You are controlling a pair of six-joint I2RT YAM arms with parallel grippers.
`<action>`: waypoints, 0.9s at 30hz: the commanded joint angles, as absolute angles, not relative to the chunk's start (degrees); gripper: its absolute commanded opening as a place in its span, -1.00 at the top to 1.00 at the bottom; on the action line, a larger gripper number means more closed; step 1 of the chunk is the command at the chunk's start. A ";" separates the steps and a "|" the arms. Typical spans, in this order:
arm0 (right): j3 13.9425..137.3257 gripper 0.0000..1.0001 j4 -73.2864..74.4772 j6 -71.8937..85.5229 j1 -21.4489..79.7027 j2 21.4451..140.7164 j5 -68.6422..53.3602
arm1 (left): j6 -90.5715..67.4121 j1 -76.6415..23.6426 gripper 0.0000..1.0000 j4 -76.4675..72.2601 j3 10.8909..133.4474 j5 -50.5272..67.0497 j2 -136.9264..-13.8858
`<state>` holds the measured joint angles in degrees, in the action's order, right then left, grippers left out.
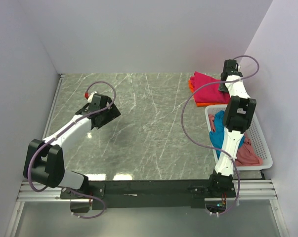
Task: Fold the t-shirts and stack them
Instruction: Neatly place the folded tshirt to the corner, then reset both grippers
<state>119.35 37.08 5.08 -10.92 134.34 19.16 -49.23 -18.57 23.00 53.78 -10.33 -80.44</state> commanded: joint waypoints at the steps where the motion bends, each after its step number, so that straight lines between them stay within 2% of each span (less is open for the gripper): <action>1: 123.13 -0.35 37.18 6.24 -10.99 133.77 21.79 | -49.48 -18.63 -0.99 22.94 56.34 -10.20 -80.51; 3: 123.66 -0.55 37.44 6.68 -10.99 133.51 23.20 | -49.57 -18.63 -0.99 23.03 56.43 -10.02 -80.25; 8: 123.66 -0.60 38.76 7.99 -10.90 127.81 23.03 | -49.66 -18.63 -0.99 23.90 56.16 -10.81 -77.27; 12: 119.98 -0.65 40.43 7.21 -8.97 118.16 24.16 | -50.09 -18.63 -0.99 25.74 55.11 -12.82 -73.57; 17: 107.60 -0.67 38.41 9.48 -4.41 105.14 24.87 | -51.94 -18.63 -0.99 28.03 54.05 -14.06 -68.47; 21: 95.74 -0.67 37.27 15.02 1.39 90.41 27.42 | -53.17 -18.81 -0.99 31.20 54.05 -14.76 -66.10; 27: 64.85 -0.67 26.75 25.83 8.70 66.42 16.46 | -55.37 -18.72 -0.99 32.69 53.00 -17.14 -60.65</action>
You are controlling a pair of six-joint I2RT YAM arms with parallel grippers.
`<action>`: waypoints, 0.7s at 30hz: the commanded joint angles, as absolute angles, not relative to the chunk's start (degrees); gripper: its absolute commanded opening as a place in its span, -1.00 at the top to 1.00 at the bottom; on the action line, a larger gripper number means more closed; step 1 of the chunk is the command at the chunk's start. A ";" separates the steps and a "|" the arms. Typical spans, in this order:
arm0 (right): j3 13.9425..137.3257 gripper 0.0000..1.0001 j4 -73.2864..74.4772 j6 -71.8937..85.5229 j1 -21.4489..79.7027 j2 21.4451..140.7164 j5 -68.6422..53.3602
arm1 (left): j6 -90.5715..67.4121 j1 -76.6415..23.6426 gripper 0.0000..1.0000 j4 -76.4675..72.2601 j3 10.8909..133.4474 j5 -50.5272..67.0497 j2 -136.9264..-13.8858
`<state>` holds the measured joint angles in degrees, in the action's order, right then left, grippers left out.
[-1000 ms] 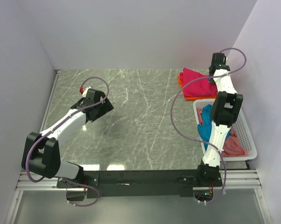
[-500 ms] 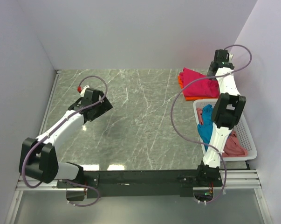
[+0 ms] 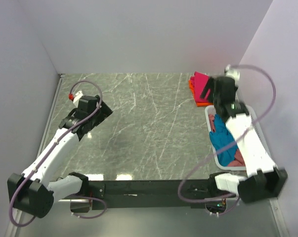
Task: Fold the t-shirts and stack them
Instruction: Reset both grippers
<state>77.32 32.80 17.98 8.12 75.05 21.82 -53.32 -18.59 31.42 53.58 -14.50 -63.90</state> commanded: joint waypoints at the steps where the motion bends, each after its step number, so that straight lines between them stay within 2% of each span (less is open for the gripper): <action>1: 60.86 -0.67 24.80 27.75 8.79 62.96 13.56 | -55.63 -18.72 -0.99 32.61 52.39 -17.31 -59.34; 3: 49.73 -0.68 20.50 28.65 8.79 53.15 5.85 | -56.60 -18.72 -0.99 31.65 49.76 -17.67 -58.01; 6: 40.03 -0.74 15.39 28.56 8.79 42.83 -3.03 | -57.48 -18.72 -0.99 30.32 46.85 -17.84 -55.82; 11: 35.07 -0.79 17.14 29.00 8.88 32.54 -5.00 | -58.17 -18.81 -0.99 30.06 45.18 -18.63 -52.48; 15: 30.95 -0.81 14.69 29.97 8.79 29.36 -9.05 | -58.45 -18.72 -0.99 28.83 44.56 -19.16 -51.59; 21: 32.25 -0.81 16.26 28.39 8.88 31.37 -9.85 | -56.34 -18.72 -0.99 30.41 47.28 -17.93 -53.26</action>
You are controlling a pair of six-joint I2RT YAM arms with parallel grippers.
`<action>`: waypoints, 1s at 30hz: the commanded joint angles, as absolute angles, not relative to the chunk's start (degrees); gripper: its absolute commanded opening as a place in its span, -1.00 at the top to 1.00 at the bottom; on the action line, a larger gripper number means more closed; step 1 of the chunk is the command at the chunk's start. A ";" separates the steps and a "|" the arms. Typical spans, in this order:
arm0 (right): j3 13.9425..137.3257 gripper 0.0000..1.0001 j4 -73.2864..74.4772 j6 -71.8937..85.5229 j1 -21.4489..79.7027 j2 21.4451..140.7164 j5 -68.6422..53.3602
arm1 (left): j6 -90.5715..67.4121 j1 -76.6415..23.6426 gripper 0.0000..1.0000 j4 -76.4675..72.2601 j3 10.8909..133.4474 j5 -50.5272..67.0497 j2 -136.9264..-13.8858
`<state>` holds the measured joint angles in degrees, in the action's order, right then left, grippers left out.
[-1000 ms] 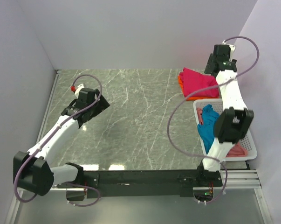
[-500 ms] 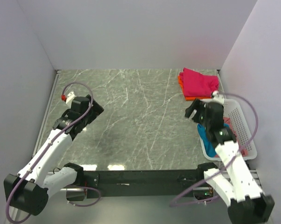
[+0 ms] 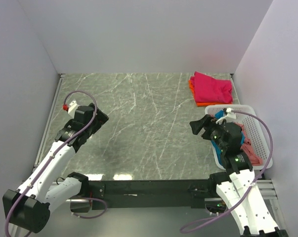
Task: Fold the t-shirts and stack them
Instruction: Reset both grippers
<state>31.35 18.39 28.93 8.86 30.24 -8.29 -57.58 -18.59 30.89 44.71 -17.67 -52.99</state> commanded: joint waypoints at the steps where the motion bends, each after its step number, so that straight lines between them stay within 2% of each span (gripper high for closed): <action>1: 32.60 -0.82 16.35 28.39 8.79 31.81 -9.50 | -56.42 -18.72 -0.99 30.50 47.29 -18.10 -53.26; 30: 34.45 -0.84 16.17 30.23 8.79 38.93 -9.41 | -54.14 -18.72 -0.99 22.33 45.35 -15.11 -55.99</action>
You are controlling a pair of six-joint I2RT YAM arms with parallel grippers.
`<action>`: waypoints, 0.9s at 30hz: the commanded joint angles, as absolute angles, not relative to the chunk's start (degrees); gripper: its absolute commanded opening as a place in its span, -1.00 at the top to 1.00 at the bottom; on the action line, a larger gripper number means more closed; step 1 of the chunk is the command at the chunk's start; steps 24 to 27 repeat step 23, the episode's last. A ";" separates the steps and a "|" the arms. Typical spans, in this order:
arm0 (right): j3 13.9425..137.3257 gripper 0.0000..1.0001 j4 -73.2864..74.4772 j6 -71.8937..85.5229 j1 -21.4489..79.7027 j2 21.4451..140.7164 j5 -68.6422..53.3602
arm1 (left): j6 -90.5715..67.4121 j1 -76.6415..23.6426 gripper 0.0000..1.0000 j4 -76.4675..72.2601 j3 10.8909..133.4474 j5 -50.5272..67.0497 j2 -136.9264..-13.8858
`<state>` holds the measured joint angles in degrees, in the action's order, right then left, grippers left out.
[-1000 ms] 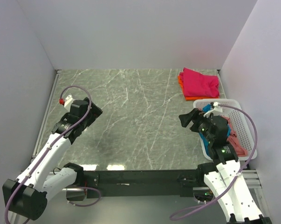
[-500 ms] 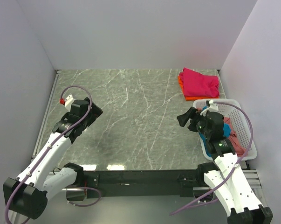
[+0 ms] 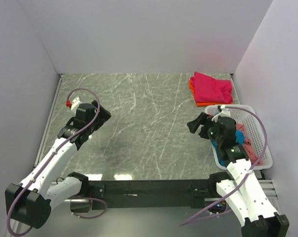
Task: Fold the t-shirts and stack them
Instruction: Reset both grippers
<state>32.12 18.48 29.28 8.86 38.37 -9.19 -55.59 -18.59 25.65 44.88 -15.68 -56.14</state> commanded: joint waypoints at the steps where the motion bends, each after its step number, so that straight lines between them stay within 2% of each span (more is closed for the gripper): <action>1: 34.63 -0.84 16.26 30.15 8.79 39.37 -9.32 | -54.14 -18.72 -0.99 22.24 45.18 -15.38 -55.99; 20: 36.04 -0.82 15.82 29.00 8.88 40.34 -7.47 | -53.53 -18.72 -0.99 21.27 44.38 -16.79 -55.81; 23: 37.09 -0.91 17.13 29.18 8.88 40.43 -6.77 | -53.53 -18.72 -0.99 21.27 44.56 -16.96 -55.81; 27: 37.09 -0.91 17.13 29.18 8.88 40.43 -6.77 | -53.53 -18.72 -0.99 21.27 44.56 -16.96 -55.81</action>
